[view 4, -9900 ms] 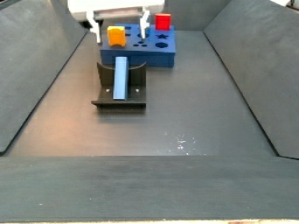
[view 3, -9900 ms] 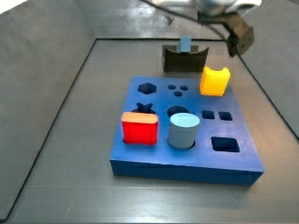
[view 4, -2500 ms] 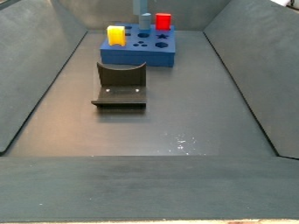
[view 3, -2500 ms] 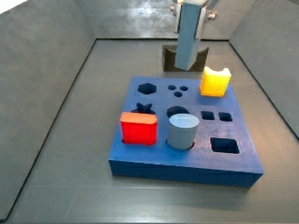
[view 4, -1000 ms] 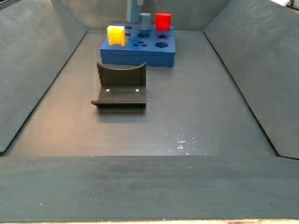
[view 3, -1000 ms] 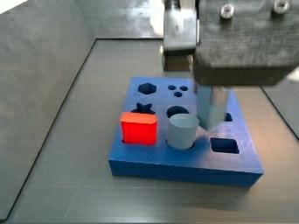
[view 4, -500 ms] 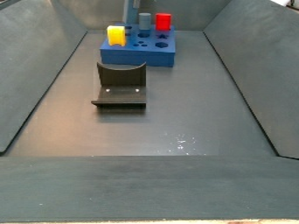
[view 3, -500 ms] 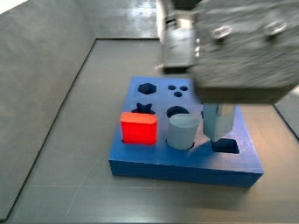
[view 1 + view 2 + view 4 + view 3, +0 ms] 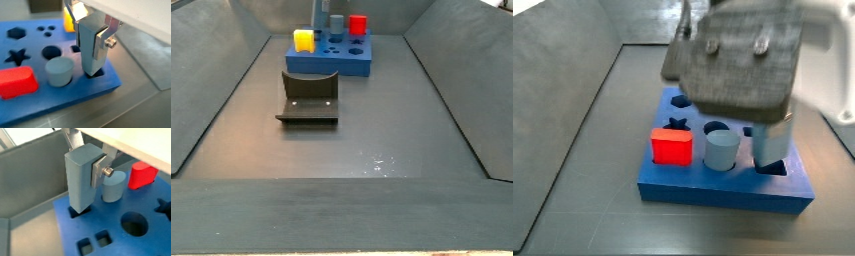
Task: Pick up the rectangle object. Move up. Place the rectangle object on the fixture. Regrasp the rectangle object. Move to above the board. Insert the rectangle object.
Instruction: Insert the rectangle object.
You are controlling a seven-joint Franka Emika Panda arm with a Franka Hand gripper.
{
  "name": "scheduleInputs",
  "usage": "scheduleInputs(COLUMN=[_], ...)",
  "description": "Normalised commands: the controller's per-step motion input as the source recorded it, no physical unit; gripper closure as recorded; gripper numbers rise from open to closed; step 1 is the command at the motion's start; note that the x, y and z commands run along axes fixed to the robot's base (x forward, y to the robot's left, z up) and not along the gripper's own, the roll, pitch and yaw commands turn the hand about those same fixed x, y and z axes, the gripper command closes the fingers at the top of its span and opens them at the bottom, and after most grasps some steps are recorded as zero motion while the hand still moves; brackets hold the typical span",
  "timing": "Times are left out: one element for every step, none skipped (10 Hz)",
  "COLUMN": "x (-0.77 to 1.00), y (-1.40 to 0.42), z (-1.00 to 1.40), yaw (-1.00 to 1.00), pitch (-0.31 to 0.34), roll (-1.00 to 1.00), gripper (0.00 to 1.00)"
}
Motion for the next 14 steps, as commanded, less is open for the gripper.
scheduleInputs(x=[0.00, 0.00, 0.00, 0.00, 0.09, 0.00, 0.00, 0.17, 0.02, -0.01, 0.23, 0.07, 0.39, 0.25], y=[0.00, 0.00, 0.00, 0.00, 0.00, 0.00, -0.10, 0.00, 0.00, 0.05, 0.00, -0.02, -0.25, -0.37], z=[0.66, 0.59, 0.53, 0.37, 0.07, 0.00, 0.07, 0.13, 0.18, 0.19, 0.10, -0.13, -0.51, -0.80], yaw=[-0.95, -1.00, -1.00, -1.00, -0.50, 0.00, 0.00, -0.06, -0.21, -0.35, -0.33, 0.00, -0.05, -0.15], pitch=[-0.043, -0.020, 0.000, 0.000, 0.020, 0.011, 0.303, 0.774, 0.823, 0.837, 0.660, -0.009, -0.083, -0.183], roll=[0.00, 0.00, 0.00, 0.00, 0.03, 0.00, 0.67, 0.98, 0.79, 0.69, 0.34, 0.00, 0.09, 0.47], gripper=[1.00, 1.00, 1.00, 1.00, 1.00, 1.00, 1.00, 1.00, 1.00, 1.00, 1.00, 1.00, 1.00, 1.00])
